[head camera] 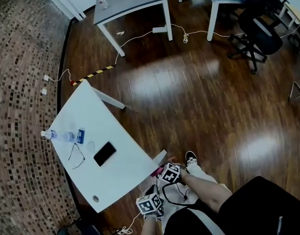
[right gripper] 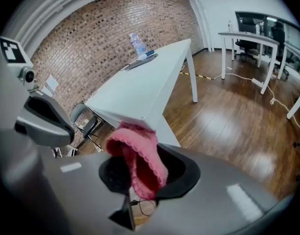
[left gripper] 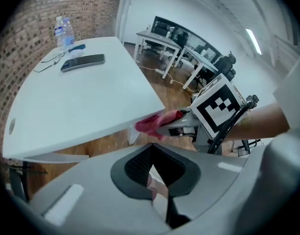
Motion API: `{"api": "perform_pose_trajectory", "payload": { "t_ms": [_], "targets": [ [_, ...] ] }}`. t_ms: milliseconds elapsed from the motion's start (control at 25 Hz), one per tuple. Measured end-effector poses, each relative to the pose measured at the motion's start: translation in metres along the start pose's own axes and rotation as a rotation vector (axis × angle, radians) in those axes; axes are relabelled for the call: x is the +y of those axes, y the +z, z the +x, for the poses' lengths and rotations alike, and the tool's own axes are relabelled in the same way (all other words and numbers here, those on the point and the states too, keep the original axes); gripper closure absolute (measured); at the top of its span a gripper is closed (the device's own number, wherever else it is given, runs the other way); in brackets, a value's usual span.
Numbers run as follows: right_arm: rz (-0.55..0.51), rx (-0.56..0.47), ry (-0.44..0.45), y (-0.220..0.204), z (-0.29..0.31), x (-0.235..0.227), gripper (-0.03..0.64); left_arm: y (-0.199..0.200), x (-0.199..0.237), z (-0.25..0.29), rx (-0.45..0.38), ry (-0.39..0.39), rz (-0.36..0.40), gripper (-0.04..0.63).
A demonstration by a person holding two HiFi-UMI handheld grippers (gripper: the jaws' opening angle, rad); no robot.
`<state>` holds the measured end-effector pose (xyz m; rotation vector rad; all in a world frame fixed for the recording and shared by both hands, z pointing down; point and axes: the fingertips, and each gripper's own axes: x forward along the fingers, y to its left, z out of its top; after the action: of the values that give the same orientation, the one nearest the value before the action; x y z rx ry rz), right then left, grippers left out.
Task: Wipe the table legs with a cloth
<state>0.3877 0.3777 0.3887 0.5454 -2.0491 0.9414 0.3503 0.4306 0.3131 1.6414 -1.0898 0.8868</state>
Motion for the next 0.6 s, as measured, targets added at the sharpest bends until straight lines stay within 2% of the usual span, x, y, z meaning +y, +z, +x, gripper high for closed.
{"api": "perform_pose_trajectory", "payload": {
  "t_ms": [160,320,400,520,600],
  "targets": [
    [0.078,-0.01,0.058,-0.001,0.011,0.0,0.545,0.019,-0.004,0.02,0.02,-0.055,0.123,0.594],
    [0.18,-0.054,0.043,0.001,0.009,-0.004,0.546,0.023,0.002,0.038,0.032,-0.098,0.188,0.594],
    [0.238,-0.095,0.019,0.002,0.012,-0.01,0.546,0.026,0.011,0.042,0.02,-0.07,0.308,0.594],
    [0.338,-0.155,0.013,0.002,0.017,-0.009,0.546,0.029,0.012,0.053,-0.018,-0.048,0.57,0.594],
    [0.406,-0.187,0.03,0.002,0.021,-0.001,0.546,0.026,0.007,0.059,-0.038,-0.09,0.65,0.594]
  ]
}}
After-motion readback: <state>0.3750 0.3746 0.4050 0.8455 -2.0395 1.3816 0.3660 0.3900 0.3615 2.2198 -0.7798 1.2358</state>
